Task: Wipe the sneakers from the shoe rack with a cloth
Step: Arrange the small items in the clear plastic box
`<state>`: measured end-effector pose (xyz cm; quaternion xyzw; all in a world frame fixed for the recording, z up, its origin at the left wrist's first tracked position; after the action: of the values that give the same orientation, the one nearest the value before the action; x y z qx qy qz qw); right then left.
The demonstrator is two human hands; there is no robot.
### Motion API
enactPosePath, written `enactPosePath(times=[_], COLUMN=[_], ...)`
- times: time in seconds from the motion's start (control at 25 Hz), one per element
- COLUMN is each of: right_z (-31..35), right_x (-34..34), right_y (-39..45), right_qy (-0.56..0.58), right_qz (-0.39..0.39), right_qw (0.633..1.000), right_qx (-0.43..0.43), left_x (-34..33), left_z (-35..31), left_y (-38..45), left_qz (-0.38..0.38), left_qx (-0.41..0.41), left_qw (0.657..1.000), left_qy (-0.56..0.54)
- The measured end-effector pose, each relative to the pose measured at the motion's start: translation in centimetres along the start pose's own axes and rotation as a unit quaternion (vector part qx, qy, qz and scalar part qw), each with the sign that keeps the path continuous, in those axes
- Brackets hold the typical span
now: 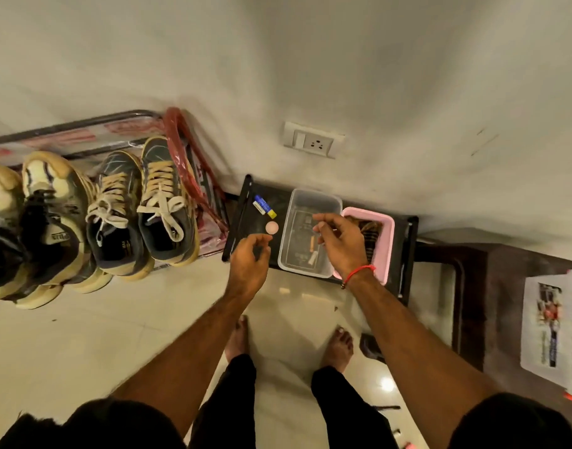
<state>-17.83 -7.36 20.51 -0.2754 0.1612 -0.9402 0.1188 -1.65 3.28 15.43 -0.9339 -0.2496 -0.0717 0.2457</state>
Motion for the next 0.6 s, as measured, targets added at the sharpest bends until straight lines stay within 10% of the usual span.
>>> enactPosePath(times=[0.24,0.6], right_z=[-7.3,-16.8], right_x=[-3.8,-3.9], right_y=[3.6,2.0], right_qy=[0.055,0.045], right_qz=[-0.043,-0.138], right_qw=[0.996,0.955], right_qx=[0.059,0.258], left_x=[-3.5,-7.8], left_z=[7.6,12.6], left_y=[4.2,5.1], left_qz=[-0.023,0.045], left_qx=[-0.077,0.013], left_qw=[0.997,0.997], left_qy=[0.002,-0.066])
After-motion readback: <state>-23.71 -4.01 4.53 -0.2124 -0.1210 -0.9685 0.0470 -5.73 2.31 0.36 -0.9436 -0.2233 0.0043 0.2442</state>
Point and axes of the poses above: each hand's wrist, its own y-axis towards the middle knuckle, its own x-axis out of the back of the hand, z = x × y, the point moved 1 cm from there along y, towards the middle knuckle, and after that the axes turned 12 degrees about -y, right-handed, at the moved point
